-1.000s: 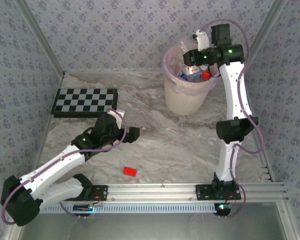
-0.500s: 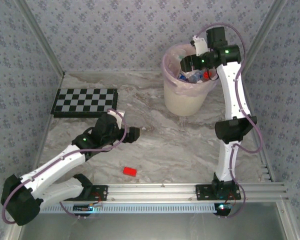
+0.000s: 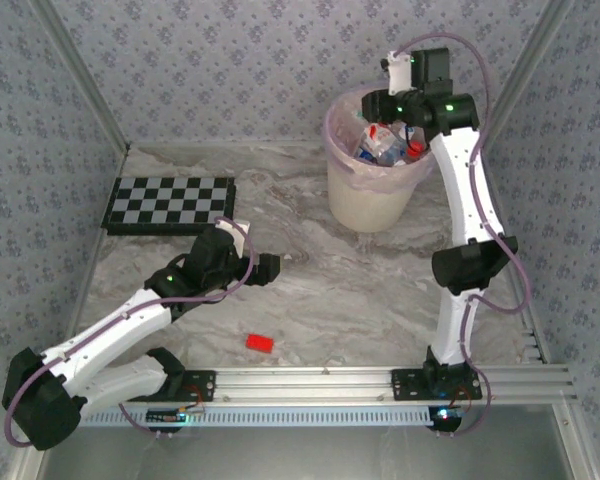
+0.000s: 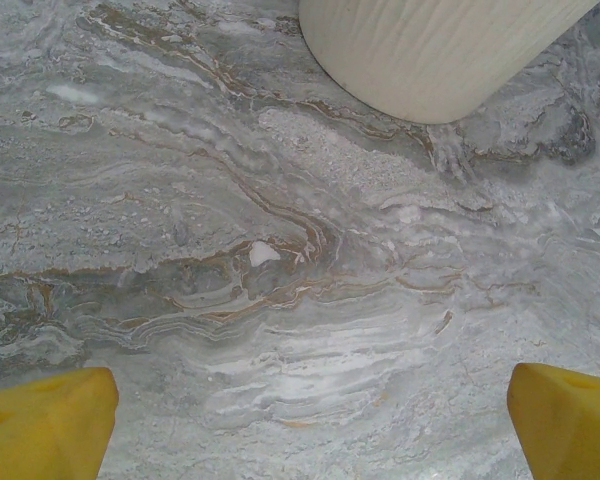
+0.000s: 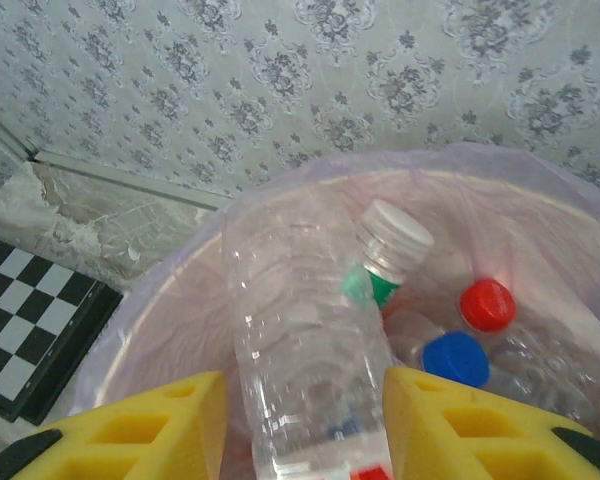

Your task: Put the plastic bottles in the bin

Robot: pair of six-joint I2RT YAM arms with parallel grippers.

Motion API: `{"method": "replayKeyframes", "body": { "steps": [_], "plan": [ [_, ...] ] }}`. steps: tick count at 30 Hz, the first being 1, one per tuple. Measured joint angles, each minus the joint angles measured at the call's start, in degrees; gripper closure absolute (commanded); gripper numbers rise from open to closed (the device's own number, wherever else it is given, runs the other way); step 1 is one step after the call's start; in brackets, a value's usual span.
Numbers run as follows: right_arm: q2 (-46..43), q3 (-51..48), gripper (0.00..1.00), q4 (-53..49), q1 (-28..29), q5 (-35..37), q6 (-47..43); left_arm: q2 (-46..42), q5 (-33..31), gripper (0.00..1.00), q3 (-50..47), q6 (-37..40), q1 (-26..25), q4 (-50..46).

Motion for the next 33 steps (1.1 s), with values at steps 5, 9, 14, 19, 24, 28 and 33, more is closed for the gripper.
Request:
{"method": "replayKeyframes", "body": {
  "steps": [5,9,14,19,24,28,33],
  "plan": [
    [4.3,0.7,0.54,1.4,2.6,4.0,-0.6,0.0,0.0,0.00,0.0,0.0,0.0,0.0],
    [3.4,-4.0,0.55,4.9,4.3,9.2,-1.0,0.0,0.0,0.00,0.0,0.0,0.0,0.0],
    [-2.6,-16.3,0.56,13.2,6.7,14.2,-1.0,0.0,0.0,0.00,0.0,0.0,0.0,0.0],
    [-4.0,-18.3,0.54,14.9,7.7,16.8,-1.0,0.0,0.0,0.00,0.0,0.1,0.0,0.0],
    [-2.6,-11.1,0.37,9.4,7.0,16.9,-0.9,0.0,0.0,0.00,0.0,0.2,0.0,0.0],
    [-1.6,-4.3,0.32,6.5,6.8,16.9,-1.0,0.0,-0.1,0.00,0.0,0.5,0.0,-0.1],
    [-3.1,-1.2,0.15,4.0,6.8,16.8,-1.1,0.0,-1.4,0.00,1.2,2.3,0.1,-2.0]
  ]
}}
